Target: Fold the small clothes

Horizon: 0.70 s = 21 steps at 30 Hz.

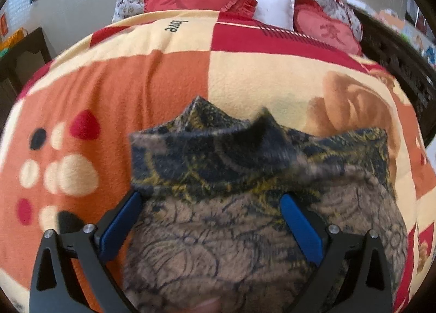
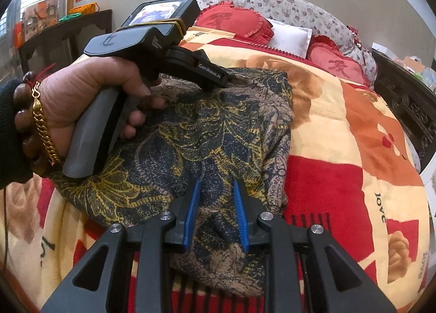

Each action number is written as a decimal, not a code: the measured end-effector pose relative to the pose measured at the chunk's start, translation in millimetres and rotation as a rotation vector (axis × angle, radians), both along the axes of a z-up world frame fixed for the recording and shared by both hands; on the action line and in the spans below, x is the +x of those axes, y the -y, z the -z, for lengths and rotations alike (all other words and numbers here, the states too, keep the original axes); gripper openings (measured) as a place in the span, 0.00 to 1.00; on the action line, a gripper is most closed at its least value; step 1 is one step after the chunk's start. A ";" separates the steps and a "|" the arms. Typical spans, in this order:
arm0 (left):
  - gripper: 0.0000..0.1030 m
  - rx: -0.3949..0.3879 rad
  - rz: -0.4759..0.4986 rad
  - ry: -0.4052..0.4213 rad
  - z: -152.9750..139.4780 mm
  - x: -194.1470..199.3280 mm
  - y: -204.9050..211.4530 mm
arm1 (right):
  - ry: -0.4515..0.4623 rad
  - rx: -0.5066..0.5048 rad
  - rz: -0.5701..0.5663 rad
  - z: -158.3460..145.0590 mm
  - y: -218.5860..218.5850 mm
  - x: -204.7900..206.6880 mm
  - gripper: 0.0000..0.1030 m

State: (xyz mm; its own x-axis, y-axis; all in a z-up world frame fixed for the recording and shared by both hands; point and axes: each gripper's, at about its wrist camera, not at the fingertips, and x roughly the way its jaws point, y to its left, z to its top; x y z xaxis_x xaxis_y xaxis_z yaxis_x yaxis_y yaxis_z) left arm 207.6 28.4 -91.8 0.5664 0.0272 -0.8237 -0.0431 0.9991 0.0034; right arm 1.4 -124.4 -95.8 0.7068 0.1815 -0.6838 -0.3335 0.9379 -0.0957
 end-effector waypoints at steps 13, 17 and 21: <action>1.00 0.004 0.125 0.032 -58.8 -226.1 7.6 | -0.122 0.226 0.276 -83.9 90.1 -71.5 0.55; 1.00 0.012 0.119 0.047 -66.9 -242.5 14.4 | -0.138 0.201 0.299 -85.0 94.6 -86.9 0.56; 1.00 0.015 0.108 0.059 -73.3 -245.3 20.8 | -0.140 0.204 0.297 -83.7 97.3 -91.2 0.56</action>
State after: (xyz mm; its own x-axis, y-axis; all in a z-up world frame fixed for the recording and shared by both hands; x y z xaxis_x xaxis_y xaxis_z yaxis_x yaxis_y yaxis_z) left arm -37.6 7.6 -18.5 0.6143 -0.0243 -0.7887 0.0638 0.9978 0.0190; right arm -89.8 -221.7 -12.0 0.6516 0.1249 -0.7482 -0.0411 0.9907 0.1296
